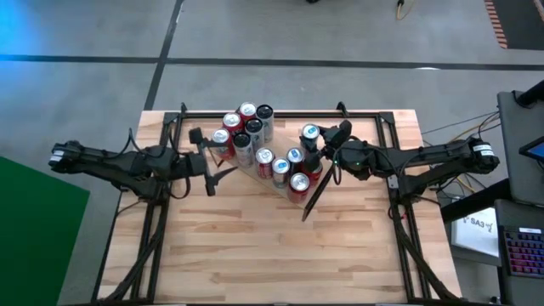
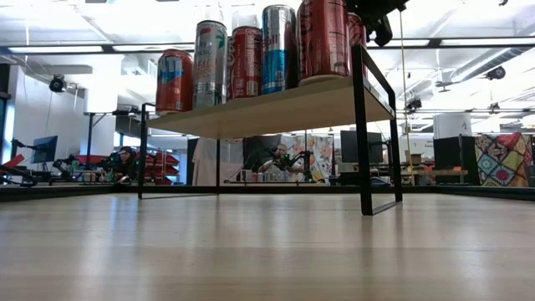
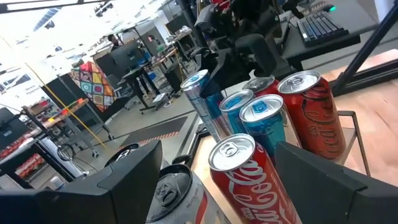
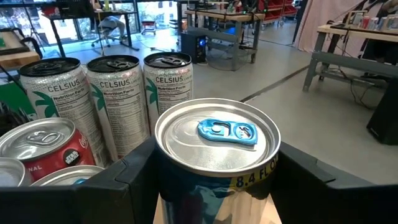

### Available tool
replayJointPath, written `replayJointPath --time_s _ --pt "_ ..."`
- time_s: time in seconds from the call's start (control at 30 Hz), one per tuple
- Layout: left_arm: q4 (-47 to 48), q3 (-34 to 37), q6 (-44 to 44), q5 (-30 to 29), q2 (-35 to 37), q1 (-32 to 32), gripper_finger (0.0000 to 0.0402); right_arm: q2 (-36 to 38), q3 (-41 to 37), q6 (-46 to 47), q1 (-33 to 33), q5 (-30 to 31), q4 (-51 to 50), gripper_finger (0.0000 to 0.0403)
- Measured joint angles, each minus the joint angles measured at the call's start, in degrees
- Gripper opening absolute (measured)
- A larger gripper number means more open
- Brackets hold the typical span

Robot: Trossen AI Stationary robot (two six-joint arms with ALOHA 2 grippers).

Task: Place canned beverage on shelf
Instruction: Put the silver/blue soda can on the shelf, align with the other silver/blue soda cans

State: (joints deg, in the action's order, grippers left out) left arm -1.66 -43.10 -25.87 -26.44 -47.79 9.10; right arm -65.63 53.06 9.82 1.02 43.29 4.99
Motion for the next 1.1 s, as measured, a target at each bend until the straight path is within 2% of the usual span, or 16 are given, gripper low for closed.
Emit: replayJointPath --time_s 1.1 --pt "-0.1 2.0 1.5 0.1 3.3 0.0 0.0297 0.1 0.0 2.2 0.0 -0.2 -4.7 0.0233"
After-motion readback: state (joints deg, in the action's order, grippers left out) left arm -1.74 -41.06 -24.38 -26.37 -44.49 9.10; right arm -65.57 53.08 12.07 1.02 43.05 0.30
